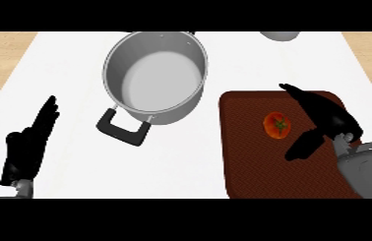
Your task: Pick the tomato from the tray and place it in the pot
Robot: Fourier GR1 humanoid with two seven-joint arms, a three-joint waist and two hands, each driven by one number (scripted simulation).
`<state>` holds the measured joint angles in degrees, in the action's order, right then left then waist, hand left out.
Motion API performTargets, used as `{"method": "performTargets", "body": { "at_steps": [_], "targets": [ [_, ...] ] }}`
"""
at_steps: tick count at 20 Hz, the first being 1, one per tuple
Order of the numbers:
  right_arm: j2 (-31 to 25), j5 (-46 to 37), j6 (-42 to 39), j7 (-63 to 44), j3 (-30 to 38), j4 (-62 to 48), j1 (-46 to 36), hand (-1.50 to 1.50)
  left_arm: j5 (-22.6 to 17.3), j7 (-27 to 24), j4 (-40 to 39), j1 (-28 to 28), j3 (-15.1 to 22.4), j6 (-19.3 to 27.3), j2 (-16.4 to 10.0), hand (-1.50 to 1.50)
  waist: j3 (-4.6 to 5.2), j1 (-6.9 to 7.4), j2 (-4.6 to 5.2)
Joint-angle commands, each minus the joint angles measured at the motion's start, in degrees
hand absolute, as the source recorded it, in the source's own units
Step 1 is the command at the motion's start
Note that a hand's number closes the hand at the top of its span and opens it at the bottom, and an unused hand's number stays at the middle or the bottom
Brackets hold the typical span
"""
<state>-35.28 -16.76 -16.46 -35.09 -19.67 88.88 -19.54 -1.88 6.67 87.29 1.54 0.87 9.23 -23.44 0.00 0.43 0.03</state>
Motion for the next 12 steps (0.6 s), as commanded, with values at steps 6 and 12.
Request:
{"method": "performTargets", "body": {
  "at_steps": [6,12],
  "targets": [
    [10.5,-7.8,-4.6,-4.3,0.5,-7.7,-6.9,-1.50,2.1,1.3,1.3,-0.4,-1.8,-2.1,2.2,0.00,0.01,0.07,0.02],
    [9.7,-13.3,-6.1,3.0,3.6,-7.7,1.0,-1.50,4.3,0.8,2.8,2.0,-3.5,-3.7,3.9,0.00,0.00,-0.31,-0.07]
  ]
}}
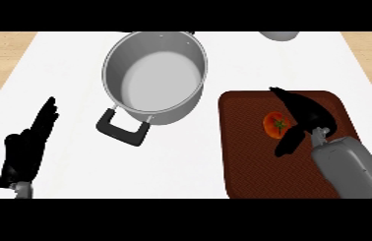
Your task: Pick the tomato from the tray and place it in the pot
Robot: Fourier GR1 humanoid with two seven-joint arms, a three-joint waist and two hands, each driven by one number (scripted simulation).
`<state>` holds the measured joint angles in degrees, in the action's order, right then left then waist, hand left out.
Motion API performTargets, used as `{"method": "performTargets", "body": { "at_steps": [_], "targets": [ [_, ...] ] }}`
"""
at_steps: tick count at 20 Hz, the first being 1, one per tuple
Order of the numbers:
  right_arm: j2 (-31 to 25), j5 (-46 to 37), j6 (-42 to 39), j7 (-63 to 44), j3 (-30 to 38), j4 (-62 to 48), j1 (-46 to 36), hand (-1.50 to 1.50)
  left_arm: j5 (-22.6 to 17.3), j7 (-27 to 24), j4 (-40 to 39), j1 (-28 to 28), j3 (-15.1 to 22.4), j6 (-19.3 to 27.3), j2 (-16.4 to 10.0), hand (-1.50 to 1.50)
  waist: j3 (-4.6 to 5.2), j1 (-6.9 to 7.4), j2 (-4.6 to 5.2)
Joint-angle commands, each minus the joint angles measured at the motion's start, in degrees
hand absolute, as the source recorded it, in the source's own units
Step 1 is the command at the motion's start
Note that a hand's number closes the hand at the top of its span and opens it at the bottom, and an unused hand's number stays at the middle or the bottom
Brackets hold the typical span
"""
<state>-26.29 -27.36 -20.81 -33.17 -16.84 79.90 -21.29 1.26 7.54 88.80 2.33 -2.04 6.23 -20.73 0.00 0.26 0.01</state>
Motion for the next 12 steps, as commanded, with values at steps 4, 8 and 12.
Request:
{"method": "performTargets", "body": {
  "at_steps": [4,8,12],
  "targets": [
    [6.7,-6.7,0.6,1.4,2.2,-10.0,-5.5,-1.50,1.6,-2.4,-3.9,-1.4,-2.4,-2.0,1.6,0.00,0.00,0.18,0.08],
    [6.1,-9.8,2.2,5.6,3.8,-8.7,0.0,-1.50,3.4,-1.1,2.9,3.8,-2.1,-2.0,3.1,0.00,-0.01,0.11,-0.02],
    [6.8,-11.1,0.4,8.8,5.9,-13.7,-2.9,-1.50,3.9,-4.1,-3.8,-1.2,-4.1,-2.7,4.1,0.00,0.00,0.01,0.05]
  ]
}}
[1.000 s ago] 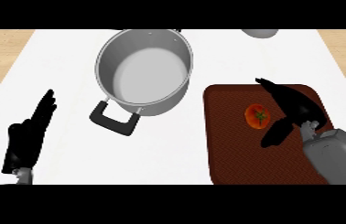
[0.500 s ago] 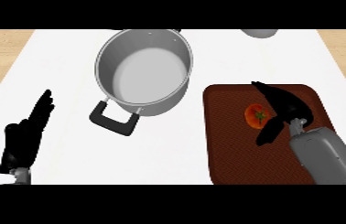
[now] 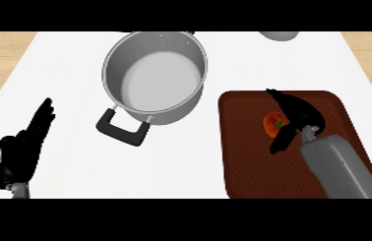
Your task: Pick the tomato from the tray and place it in the pot
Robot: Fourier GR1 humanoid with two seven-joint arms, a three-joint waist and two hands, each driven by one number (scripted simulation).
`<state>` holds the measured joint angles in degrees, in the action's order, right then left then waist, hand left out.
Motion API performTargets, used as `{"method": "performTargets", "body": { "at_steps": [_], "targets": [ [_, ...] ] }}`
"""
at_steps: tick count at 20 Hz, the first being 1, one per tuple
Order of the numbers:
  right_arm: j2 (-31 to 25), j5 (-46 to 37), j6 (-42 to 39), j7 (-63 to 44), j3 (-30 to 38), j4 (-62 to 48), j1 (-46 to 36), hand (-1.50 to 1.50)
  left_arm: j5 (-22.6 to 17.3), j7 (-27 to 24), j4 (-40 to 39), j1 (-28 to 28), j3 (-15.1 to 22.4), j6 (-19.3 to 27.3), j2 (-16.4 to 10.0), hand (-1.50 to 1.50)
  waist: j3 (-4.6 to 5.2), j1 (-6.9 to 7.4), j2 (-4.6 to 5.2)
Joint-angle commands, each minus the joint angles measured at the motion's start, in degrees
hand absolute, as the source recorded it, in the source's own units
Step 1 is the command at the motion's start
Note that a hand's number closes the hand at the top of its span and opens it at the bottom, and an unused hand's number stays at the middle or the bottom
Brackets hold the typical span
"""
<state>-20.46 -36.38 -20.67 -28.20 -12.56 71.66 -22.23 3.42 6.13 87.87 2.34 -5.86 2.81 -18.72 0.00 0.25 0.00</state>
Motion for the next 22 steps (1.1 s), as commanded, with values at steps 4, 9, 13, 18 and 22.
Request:
{"method": "performTargets", "body": {
  "at_steps": [4,9,13,18,22],
  "targets": [
    [4.2,-5.0,0.2,3.6,-0.4,-8.1,-4.1,1.50,0.4,-1.5,-2.1,0.4,-2.0,-2.2,0.6,0.00,0.01,0.21,0.04],
    [2.4,-8.2,2.5,12.1,1.4,-10.0,-3.1,1.50,2.9,0.8,3.6,1.2,-1.7,-0.6,2.6,0.00,0.00,0.08,0.00],
    [2.8,-8.7,1.0,12.6,3.8,-10.1,-3.9,1.50,3.5,3.6,5.6,1.2,-1.4,-0.7,4.3,0.00,-0.01,0.11,0.00],
    [13.7,-11.9,-0.5,0.8,-3.8,-0.8,-3.3,1.50,5.7,0.0,0.1,-0.6,-0.5,-0.1,5.2,0.00,0.07,-0.09,-0.18],
    [20.1,-9.2,2.2,-6.4,-16.8,-2.1,-10.9,1.50,4.3,1.3,0.6,-4.1,0.7,-3.5,3.6,0.00,0.10,6.61,0.44]
  ]
}}
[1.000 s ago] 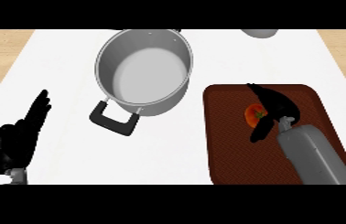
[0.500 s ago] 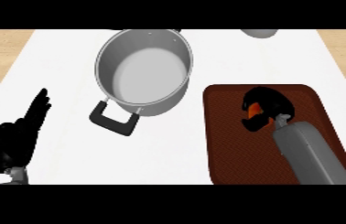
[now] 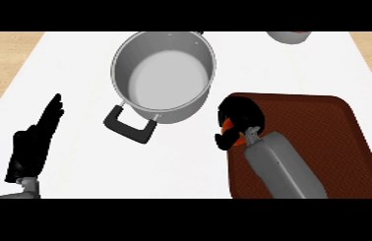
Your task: Pick the tomato from the tray and place it in the pot
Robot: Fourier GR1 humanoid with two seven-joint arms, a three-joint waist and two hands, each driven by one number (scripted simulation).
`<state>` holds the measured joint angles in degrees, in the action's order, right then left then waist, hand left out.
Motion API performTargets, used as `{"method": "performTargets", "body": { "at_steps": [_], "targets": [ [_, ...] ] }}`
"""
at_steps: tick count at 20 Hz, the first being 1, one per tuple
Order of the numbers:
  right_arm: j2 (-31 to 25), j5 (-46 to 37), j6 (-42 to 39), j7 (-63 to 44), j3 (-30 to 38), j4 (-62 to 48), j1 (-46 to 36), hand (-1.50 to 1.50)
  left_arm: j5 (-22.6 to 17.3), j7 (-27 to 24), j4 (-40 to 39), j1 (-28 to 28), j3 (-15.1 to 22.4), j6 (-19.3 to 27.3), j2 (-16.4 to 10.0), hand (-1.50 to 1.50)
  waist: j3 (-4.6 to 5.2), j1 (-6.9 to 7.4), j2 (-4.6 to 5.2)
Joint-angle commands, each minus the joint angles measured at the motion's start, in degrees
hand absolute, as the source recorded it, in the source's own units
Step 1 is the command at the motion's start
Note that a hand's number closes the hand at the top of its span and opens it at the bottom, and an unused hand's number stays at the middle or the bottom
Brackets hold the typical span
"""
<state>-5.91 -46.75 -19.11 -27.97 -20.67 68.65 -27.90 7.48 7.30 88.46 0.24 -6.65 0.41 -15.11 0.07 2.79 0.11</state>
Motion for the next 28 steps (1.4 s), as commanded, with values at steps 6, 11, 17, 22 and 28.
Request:
{"method": "performTargets", "body": {
  "at_steps": [6,11,17,22,28],
  "targets": [
    [5.8,4.1,6.8,-20.7,-20.4,1.1,-14.0,1.50,0.4,0.6,-0.7,-4.6,3.3,-2.7,0.1,0.00,0.10,7.19,0.39],
    [5.9,1.5,12.8,-32.6,-24.8,3.8,-27.0,1.50,0.9,1.4,-2.5,-5.4,3.1,-2.1,0.3,0.00,0.20,6.29,-0.06],
    [5.9,-3.7,19.4,-44.4,-28.5,3.8,-38.1,1.50,2.3,2.4,-3.3,-7.1,4.3,-0.8,1.8,0.00,0.23,5.06,-0.13],
    [5.9,-0.6,26.3,-48.3,-25.3,4.9,-42.9,1.50,1.6,0.9,-4.1,-6.2,3.9,-0.7,2.5,0.00,0.21,4.82,0.05],
    [5.9,-0.3,33.3,-47.5,-24.6,-0.9,-47.3,1.50,0.9,1.9,-6.0,-8.4,1.9,-1.5,0.6,0.00,0.20,3.47,0.68]
  ]
}}
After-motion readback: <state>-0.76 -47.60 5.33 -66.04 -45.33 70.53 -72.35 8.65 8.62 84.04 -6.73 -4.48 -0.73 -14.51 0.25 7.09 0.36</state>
